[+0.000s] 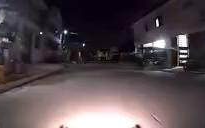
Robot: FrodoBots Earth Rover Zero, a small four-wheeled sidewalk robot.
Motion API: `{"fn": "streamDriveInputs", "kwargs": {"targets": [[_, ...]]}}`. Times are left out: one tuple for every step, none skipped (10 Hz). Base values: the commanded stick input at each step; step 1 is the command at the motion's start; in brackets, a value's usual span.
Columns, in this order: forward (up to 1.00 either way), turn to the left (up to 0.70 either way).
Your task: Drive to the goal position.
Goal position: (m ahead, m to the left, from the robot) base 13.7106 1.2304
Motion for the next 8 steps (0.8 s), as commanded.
{"fn": "streamDriveInputs", "kwargs": {"targets": [[0.85,0.0],[0.85,0.0],[0.85,0.0],[0.85,0.0],[0.85,0.0],[0.85,0.0],[0.85,0.0],[0.85,0.0]]}}
